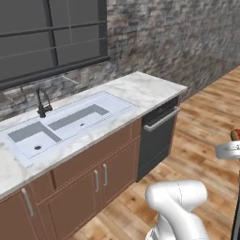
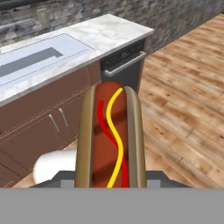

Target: Place the cold items (broccoli and squash) from the fridge in one tupperware on the dining counter. Place the warm items (hot dog and kebab skewer) in the stove area in another tupperware.

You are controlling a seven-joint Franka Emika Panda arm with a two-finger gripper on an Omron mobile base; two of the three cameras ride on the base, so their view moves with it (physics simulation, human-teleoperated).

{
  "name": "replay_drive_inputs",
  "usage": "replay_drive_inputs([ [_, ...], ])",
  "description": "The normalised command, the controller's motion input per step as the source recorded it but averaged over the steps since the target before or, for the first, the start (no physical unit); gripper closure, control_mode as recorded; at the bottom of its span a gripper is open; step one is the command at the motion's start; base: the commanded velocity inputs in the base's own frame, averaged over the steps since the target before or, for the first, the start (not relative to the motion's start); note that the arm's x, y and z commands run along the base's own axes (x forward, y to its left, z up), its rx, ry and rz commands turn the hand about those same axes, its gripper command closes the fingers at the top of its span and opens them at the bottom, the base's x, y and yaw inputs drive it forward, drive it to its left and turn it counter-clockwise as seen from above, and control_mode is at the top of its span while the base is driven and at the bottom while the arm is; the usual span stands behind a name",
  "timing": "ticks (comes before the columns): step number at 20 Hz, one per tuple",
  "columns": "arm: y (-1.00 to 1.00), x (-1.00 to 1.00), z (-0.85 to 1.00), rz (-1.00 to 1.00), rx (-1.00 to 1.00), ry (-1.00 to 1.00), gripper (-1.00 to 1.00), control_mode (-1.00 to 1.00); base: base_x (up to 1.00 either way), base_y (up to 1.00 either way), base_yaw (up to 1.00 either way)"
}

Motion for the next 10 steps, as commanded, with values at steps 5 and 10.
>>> replay_drive_inputs([
  [5,0.0,0.0,0.0,0.0,0.0,0.0,1.0,1.0,0.71,0.0,-0.17],
  [10,0.0,0.0,0.0,0.0,0.0,0.0,1.0,1.0,0.71,0.0,-0.15],
])
